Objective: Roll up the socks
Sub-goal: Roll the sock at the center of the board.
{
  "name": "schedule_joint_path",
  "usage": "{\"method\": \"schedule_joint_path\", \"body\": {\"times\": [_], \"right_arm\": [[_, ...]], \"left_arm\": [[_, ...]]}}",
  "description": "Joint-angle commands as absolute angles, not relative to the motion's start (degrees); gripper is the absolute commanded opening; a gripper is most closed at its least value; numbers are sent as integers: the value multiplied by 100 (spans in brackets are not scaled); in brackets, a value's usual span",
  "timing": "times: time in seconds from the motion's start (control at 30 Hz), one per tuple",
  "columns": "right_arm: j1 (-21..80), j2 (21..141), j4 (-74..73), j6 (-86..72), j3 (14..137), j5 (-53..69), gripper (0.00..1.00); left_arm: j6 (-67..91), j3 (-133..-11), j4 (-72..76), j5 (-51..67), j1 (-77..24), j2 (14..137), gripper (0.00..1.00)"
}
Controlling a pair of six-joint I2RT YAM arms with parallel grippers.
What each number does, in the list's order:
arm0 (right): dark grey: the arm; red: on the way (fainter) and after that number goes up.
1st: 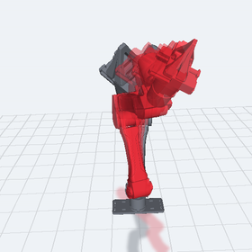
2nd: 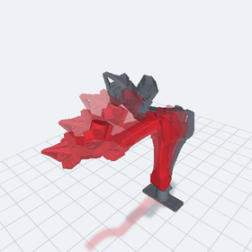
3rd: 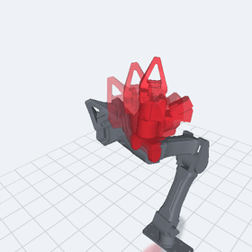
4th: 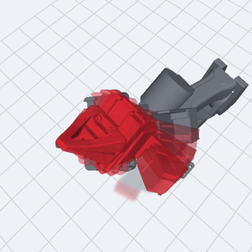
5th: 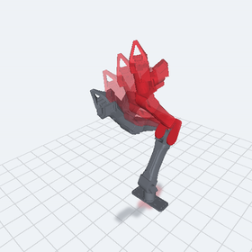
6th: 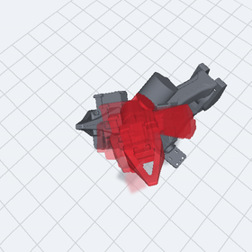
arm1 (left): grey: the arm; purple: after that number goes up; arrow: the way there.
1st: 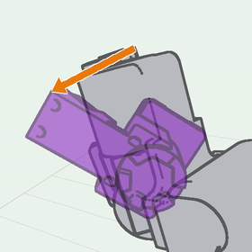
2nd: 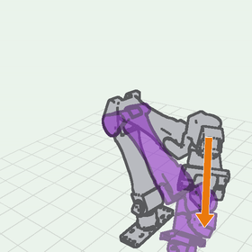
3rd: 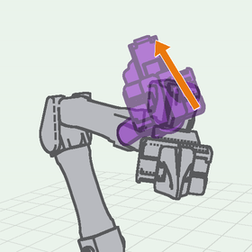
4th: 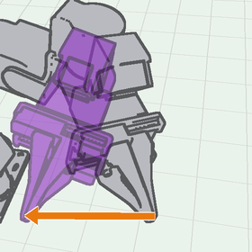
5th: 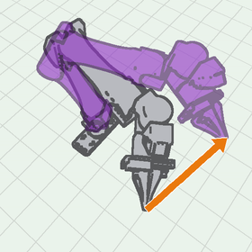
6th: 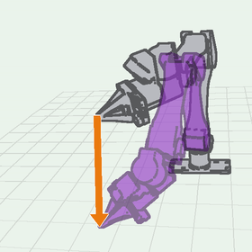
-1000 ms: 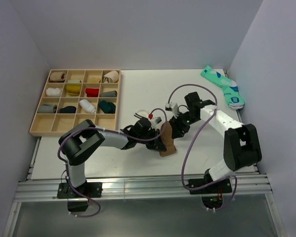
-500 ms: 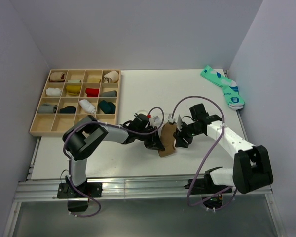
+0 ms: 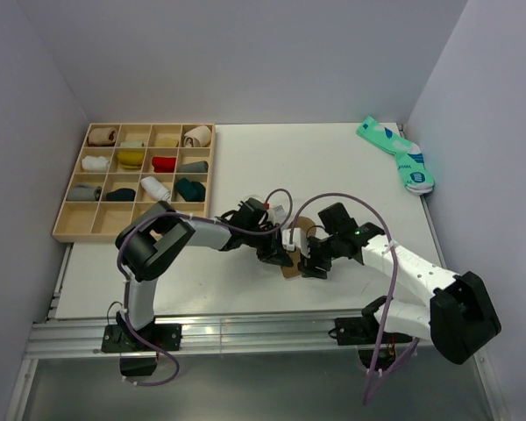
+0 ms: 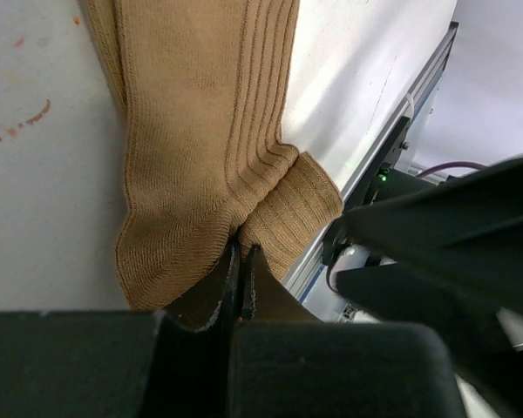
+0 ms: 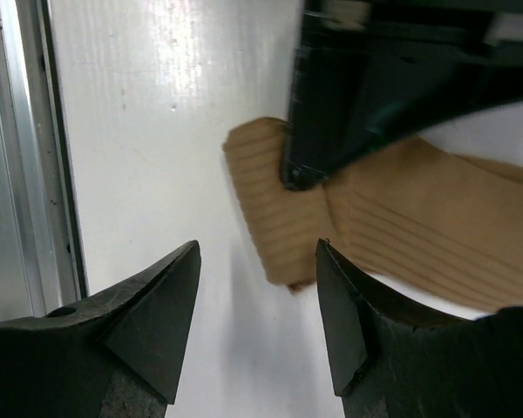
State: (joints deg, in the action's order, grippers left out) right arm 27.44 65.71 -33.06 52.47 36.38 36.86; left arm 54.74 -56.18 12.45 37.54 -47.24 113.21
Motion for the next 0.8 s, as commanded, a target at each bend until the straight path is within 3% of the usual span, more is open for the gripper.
{"method": "schedule_joint_path", "body": {"times": [0.0, 0.5, 0.77], "right_arm": [[3128, 6504, -2752, 5142, 3472, 3209, 63], [3516, 7075, -2347, 5098, 3410, 2514, 62], [3524, 7461, -2364, 4799, 3542, 2628, 46]], "left_arm": [[5309, -5607, 607, 3542, -4711, 11610, 0], [5265, -5695, 721, 3700, -4562, 11768, 0], [5449, -5634, 958, 3753, -4526, 11839, 0]]}}
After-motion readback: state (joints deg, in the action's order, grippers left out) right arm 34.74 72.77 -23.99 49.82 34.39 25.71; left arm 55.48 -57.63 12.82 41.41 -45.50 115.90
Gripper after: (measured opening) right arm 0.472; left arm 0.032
